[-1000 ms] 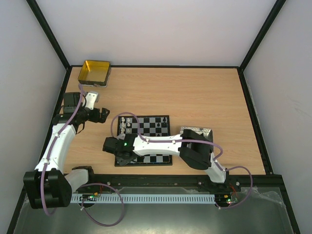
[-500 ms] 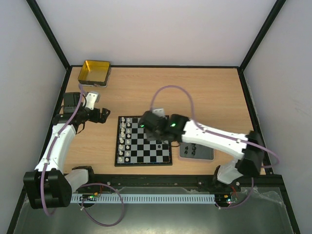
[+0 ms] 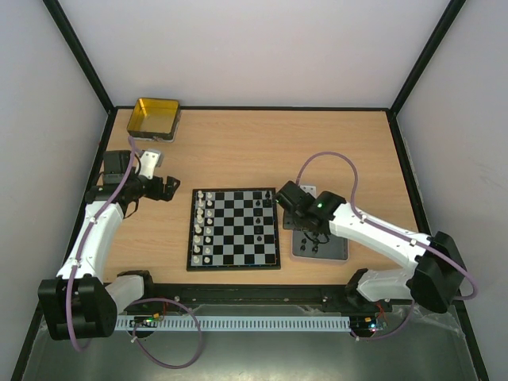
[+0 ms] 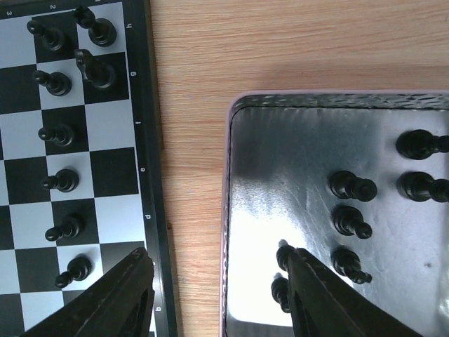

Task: Set up the chess pieces on the board
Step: Pick up the chess piece from the storage box.

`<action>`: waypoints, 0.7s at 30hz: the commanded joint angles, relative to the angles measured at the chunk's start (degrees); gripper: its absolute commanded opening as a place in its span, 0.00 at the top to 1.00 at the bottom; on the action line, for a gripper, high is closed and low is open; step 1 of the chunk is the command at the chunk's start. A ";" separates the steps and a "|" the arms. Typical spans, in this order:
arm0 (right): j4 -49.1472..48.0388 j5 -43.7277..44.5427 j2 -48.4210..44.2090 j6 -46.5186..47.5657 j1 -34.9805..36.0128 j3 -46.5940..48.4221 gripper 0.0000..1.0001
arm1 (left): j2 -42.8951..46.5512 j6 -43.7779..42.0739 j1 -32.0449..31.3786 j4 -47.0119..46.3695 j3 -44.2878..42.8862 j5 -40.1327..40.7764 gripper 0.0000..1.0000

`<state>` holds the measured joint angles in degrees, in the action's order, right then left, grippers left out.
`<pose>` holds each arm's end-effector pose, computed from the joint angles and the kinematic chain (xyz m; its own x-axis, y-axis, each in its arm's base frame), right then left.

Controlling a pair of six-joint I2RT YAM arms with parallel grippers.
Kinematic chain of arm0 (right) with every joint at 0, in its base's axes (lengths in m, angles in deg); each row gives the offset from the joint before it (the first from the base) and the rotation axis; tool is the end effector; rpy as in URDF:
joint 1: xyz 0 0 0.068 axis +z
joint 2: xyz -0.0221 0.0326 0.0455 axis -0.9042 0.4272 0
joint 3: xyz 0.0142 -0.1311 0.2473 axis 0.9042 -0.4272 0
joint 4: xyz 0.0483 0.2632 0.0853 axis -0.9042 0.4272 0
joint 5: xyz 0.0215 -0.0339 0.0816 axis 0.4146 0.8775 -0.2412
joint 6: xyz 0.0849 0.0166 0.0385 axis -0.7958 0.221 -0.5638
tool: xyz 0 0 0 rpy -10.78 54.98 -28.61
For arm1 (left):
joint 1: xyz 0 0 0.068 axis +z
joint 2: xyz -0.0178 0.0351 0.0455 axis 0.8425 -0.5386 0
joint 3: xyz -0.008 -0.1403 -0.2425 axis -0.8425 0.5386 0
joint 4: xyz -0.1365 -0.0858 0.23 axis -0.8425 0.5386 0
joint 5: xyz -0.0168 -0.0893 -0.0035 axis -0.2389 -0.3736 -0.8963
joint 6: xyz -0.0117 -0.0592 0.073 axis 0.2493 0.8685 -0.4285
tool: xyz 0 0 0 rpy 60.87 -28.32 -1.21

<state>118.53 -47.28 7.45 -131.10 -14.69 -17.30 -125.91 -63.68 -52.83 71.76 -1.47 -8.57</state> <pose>0.1835 0.2020 0.1959 -0.9395 0.0730 -0.3348 -0.0047 0.9742 0.2257 0.2818 -0.0117 0.2421 -0.6095 0.1521 -0.7781 0.3616 0.9267 -0.1020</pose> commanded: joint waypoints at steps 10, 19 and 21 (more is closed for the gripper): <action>-11.25 -12.07 -1.96 3.10 -13.31 -12.00 0.58 | -2.94 -0.56 0.35 1.19 -0.06 -1.20 0.01; -12.92 -14.43 2.74 5.44 -14.53 -12.24 0.61 | -4.12 -0.30 0.34 1.54 -0.44 -0.46 0.01; -13.02 -14.58 3.37 5.67 -14.51 -12.29 0.62 | -4.29 -0.30 0.35 1.54 -0.50 -0.39 0.01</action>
<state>106.77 -60.83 9.51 -126.99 -28.88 -29.13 -129.72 -63.68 -52.83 72.26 -1.47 -8.99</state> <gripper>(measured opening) 0.386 0.992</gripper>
